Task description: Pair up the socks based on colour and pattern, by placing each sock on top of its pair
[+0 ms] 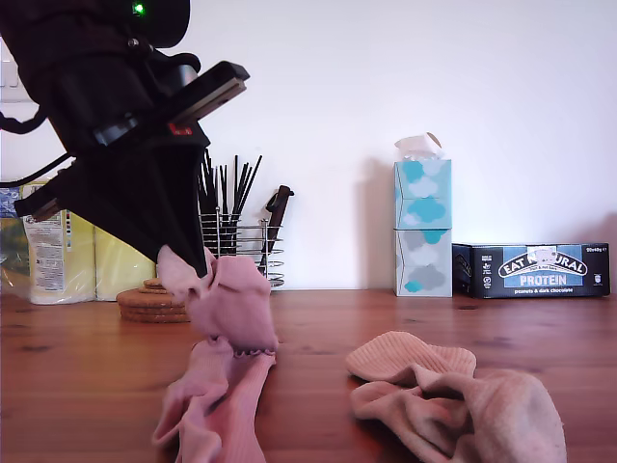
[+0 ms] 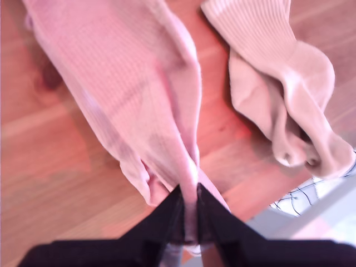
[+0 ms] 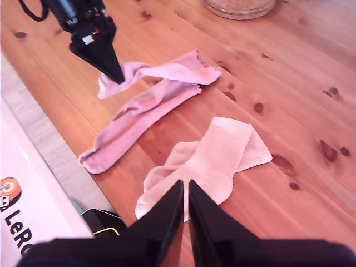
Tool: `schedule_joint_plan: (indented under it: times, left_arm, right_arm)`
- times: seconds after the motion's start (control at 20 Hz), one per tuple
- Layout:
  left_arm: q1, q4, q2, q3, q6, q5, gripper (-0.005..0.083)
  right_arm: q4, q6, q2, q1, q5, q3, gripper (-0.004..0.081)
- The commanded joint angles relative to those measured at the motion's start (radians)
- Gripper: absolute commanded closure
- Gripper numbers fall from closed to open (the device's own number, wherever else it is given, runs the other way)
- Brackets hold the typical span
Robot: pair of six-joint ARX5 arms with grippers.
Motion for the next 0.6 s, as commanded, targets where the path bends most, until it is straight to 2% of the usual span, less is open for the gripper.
schedule_joint_plan:
  times: [0.0, 0.2, 0.4, 0.55]
  left_arm:
    - [-0.001, 0.015, 0.008, 0.052, -0.006, -0.029, 0.0797]
    - [0.021, -0.004, 0.008, 0.190, -0.002, -0.091, 0.0797]
    - [0.023, -0.154, 0.008, 0.313, 0.035, -0.122, 0.0797]
    - [0.019, -0.261, 0.008, 0.329, 0.040, -0.135, 0.0797]
  right_arm:
    - [0.006, -0.002, -0.008, 0.004, -0.009, -0.010, 0.0783]
    - [0.006, -0.002, -0.008, 0.004, -0.026, -0.010, 0.0783]
    - [0.007, -0.002, -0.008, 0.004, -0.028, -0.010, 0.0783]
    - [0.007, -0.002, -0.008, 0.004, -0.032, -0.010, 0.0783]
